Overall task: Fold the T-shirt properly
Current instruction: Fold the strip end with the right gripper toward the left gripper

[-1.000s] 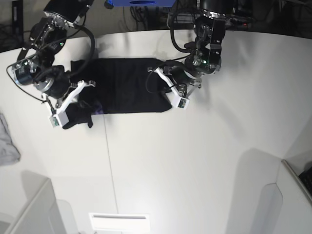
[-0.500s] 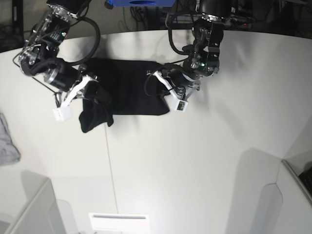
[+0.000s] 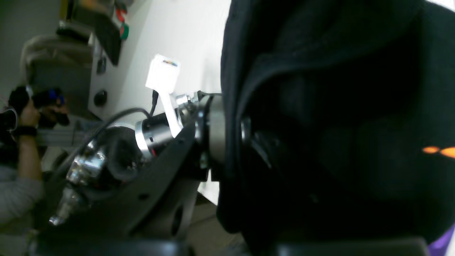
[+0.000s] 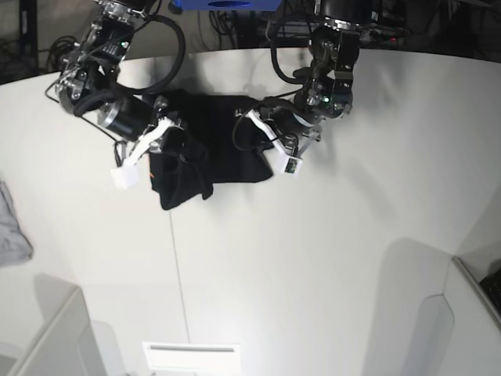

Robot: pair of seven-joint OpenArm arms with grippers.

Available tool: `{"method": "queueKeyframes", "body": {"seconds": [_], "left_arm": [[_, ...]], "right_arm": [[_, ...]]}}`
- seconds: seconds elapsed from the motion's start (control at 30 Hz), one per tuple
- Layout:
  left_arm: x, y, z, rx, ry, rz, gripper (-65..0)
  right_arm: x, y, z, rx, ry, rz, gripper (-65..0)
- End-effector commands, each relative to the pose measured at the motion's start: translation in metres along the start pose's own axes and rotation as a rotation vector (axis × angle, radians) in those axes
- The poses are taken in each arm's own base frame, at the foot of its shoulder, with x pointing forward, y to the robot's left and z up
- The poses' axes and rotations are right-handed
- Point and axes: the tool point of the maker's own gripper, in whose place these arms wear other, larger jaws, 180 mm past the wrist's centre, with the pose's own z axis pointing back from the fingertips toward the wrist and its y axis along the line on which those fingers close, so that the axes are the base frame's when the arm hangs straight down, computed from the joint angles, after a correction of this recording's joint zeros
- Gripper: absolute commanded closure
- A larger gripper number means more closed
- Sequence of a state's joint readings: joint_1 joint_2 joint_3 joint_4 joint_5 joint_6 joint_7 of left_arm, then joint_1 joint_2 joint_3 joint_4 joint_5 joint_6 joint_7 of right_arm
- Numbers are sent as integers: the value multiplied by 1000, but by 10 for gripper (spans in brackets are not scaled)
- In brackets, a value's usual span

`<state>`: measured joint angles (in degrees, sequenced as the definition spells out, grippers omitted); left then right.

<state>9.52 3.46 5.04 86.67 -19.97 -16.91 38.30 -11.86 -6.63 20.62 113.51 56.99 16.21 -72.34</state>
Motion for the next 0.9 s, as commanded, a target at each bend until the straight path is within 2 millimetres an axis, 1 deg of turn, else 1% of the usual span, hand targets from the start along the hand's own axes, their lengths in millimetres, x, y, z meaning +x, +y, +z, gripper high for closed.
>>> {"method": "queueKeyframes", "body": {"seconds": [0.0,0.07,0.13,0.2,0.23,0.37,0.43,0.5,0.53,0.63,0.7,0.77,0.87], "left_arm": [[1,-2,2,-2,7,-17,0],[5,0,5,0,-4,-25,0],[7,-1,7,0,-12,-30,0],[5,1,12,7,-16,-22,0],[8,2,13,13,-22,-32,0],[3,12,20,28,-9,-48,0],[3,12,20,28,-9,-48,0],[-1,13,21,31,-2,-44,0],[-6,17,23,39,10,-50,0],[-6,18,29,44,6,-62,0],[-4,19,36,53,-10,-63,0],[-2,31,48,85,-25,-65,0],[-1,43,63,125,-43,-57,0]], "right_arm": [[12,13,-1,47,-45,7,0],[9,15,-5,53,-31,1,0],[8,9,-7,17,-19,10,0],[7,2,-8,-20,-17,18,0],[8,3,-8,-20,-22,18,0],[0,11,-14,3,-21,22,0],[-5,18,-20,26,-21,24,0],[-5,26,-25,47,-41,22,0],[-6,27,-27,55,-50,18,0],[-4,26,-33,63,-71,3,0],[-5,23,-34,57,-70,-6,0],[-5,20,-34,51,-66,1,0],[-5,17,-33,46,-66,1,0]]}}
